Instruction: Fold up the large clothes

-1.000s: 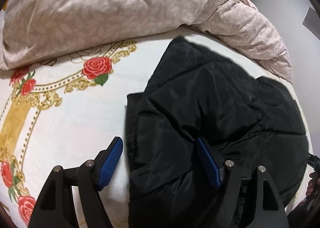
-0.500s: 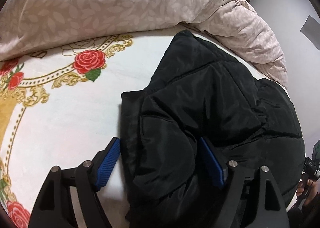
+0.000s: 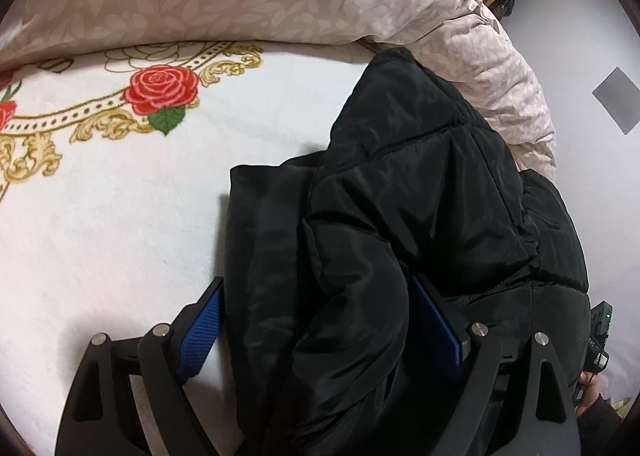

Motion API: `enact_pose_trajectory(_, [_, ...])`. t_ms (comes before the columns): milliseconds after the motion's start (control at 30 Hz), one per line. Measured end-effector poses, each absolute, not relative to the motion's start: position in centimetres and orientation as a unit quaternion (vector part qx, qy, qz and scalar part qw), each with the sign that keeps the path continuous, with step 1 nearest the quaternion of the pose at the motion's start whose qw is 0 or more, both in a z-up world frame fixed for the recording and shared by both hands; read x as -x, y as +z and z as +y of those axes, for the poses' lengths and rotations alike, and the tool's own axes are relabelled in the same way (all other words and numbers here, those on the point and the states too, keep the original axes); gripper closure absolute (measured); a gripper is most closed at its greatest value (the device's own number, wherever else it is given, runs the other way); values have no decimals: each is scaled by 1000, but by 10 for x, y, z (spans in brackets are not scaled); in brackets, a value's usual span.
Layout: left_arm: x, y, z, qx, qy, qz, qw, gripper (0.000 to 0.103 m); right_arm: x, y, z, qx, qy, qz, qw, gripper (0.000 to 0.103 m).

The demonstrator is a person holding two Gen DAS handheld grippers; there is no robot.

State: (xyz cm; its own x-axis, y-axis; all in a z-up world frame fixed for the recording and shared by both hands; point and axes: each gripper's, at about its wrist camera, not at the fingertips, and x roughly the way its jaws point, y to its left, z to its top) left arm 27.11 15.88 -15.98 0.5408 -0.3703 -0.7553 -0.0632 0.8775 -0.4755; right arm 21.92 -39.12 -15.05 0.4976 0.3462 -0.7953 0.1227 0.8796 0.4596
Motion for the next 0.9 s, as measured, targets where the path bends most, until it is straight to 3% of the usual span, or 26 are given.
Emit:
enact_pose_trajectory(133, [-285, -160, 149, 213, -96, 480, 845, 11, -238, -152, -383, -224, 85, 502, 831, 17])
enact_pose_trajectory(233, [-291, -160, 142, 205, -95, 486, 844, 12, -247, -151, -378, -232, 103, 503, 826, 36])
enact_pose_trajectory(300, [-289, -157, 138, 201, -100, 485, 845, 23, -249, -148, -374, -233, 108, 503, 825, 49])
enact_pose_trajectory(467, [-281, -138, 132, 174, -98, 483, 853, 65, -245, -136, -371, -237, 109, 498, 827, 69])
enact_pose_trajectory(533, [-278, -124, 131, 160, -92, 479, 858, 72, -242, -123, -368, -229, 107, 496, 831, 72])
enact_pose_trajectory(900, [-233, -33, 123, 143, -101, 419, 891, 75, -188, -44, -375, -197, 123, 447, 864, 78])
